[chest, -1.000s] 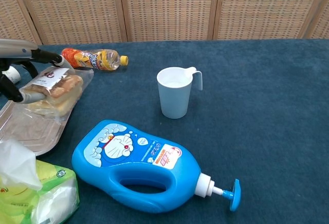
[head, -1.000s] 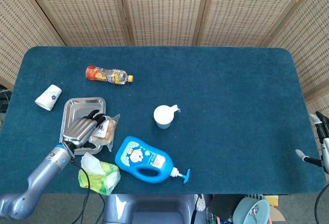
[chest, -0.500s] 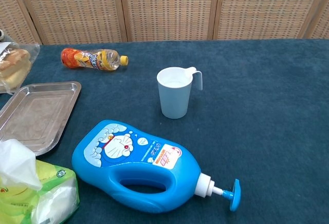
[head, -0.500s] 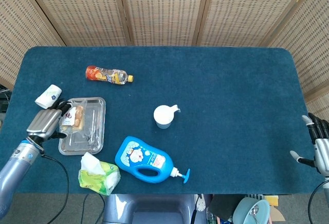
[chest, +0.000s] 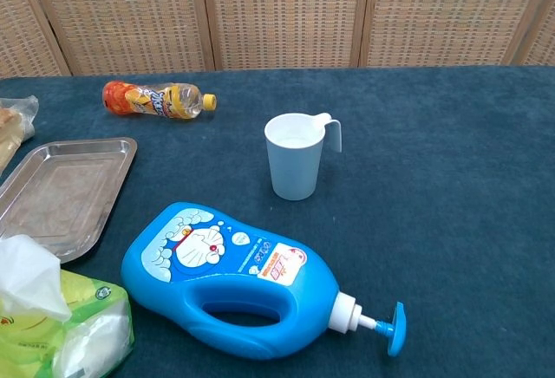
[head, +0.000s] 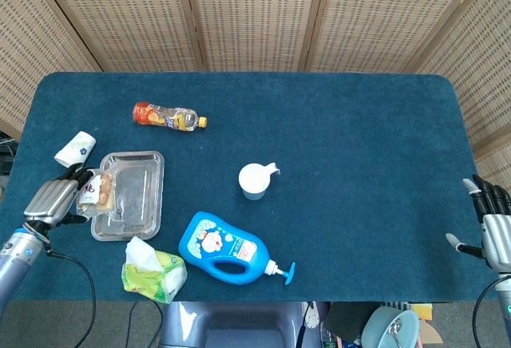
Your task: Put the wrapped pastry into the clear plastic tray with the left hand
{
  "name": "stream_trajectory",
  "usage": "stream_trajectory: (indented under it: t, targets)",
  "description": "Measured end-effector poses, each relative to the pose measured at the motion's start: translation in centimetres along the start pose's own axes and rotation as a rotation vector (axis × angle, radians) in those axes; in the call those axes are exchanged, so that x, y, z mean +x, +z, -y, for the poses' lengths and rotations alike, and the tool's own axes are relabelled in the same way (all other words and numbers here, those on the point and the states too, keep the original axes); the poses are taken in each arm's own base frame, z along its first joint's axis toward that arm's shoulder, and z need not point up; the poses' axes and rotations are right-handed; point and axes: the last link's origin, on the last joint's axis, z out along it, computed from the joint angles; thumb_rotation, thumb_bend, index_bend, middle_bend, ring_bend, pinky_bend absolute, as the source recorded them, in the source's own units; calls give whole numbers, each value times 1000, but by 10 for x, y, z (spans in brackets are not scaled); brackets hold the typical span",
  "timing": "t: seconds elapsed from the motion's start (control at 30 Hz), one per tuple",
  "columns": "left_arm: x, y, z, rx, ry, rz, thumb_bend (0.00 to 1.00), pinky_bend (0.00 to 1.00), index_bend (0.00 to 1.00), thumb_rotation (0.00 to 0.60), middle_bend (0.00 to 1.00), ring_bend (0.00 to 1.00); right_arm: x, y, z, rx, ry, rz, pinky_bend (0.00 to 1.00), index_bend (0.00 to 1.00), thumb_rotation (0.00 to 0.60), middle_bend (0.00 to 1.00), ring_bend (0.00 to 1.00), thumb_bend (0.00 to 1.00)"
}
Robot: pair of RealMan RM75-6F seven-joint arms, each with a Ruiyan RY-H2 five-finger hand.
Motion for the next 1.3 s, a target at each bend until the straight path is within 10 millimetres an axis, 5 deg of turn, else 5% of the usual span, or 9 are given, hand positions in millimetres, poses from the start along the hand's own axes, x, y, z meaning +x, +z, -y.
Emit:
stream_trajectory:
  t: [0.17, 0.43, 0.9, 1.1, 1.3]
  targets:
    - [-1, 3, -1, -5, 0, 6, 261, 1, 3, 600, 0, 0, -2, 1, 1, 2, -4, 6, 0, 0, 600, 0, 0, 181]
    - [-3, 11, -6, -18, -13, 28, 155, 0, 0, 600, 0, 0, -2, -1, -6, -17, 2, 7, 0, 0, 600, 0, 0, 182]
    - [19, -11, 0, -18, 17, -128, 332, 0, 0, 600, 0, 0, 2, -3, -7, -18, -4, 0, 0, 0, 600, 0, 0, 181]
    - [45, -49, 11, 20, 112, -384, 375, 0, 0, 600, 0, 0, 1, -2, -4, -27, -1, 25, 0, 0, 600, 0, 0, 181]
    - [50, -91, 23, 86, 213, -559, 379, 0, 0, 600, 0, 0, 1, -1, 3, -17, -15, 32, 0, 0, 600, 0, 0, 181]
